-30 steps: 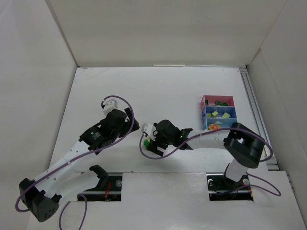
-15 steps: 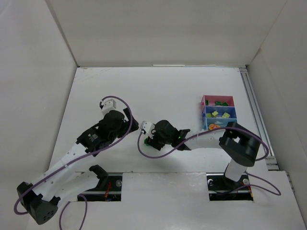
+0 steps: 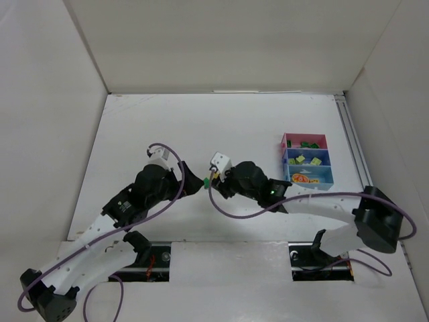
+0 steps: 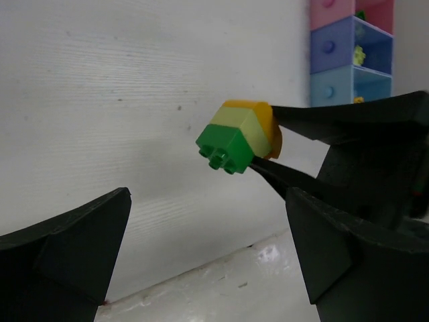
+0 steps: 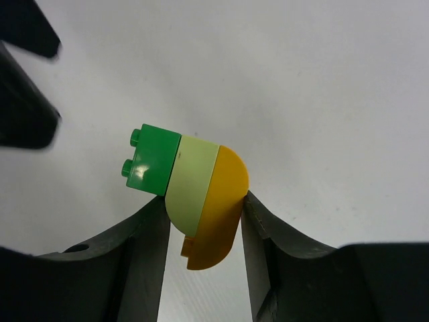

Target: Sort the legos into containers by color

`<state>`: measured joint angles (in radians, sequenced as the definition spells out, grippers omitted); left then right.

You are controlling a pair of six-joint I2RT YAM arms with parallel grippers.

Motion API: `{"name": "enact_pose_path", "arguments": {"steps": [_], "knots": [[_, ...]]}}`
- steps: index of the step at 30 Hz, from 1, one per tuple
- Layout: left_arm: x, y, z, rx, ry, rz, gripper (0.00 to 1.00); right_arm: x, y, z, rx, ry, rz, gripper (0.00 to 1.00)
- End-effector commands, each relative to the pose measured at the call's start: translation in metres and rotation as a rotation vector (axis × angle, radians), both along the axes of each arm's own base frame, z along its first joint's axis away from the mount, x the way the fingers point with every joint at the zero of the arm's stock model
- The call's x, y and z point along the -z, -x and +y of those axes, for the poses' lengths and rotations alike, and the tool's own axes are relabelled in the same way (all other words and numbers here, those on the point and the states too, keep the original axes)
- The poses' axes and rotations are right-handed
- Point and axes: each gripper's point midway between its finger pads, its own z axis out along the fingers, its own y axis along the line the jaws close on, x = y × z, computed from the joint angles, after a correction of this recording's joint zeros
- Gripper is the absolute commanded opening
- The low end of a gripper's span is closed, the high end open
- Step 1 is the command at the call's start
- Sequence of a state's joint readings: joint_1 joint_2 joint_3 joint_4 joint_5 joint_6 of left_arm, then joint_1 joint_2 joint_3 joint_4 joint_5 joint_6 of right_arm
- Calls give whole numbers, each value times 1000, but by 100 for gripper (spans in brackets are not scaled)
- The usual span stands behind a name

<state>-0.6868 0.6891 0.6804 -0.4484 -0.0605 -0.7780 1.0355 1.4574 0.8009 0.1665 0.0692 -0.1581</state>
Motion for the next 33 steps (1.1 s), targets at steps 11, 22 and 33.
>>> {"name": "enact_pose_path", "arguments": {"steps": [11, 22, 33], "knots": [[-78, -2, -61, 282, 331, -346, 98, -108, 8, 3, 61, -231, 29, 32], [-71, -4, -68, 307, 326, -321, 87, -136, 11, 5, 68, -311, 47, 32], [-126, 2, -36, 149, 491, -473, 81, -143, 19, -4, 63, -348, 50, 34]]}}
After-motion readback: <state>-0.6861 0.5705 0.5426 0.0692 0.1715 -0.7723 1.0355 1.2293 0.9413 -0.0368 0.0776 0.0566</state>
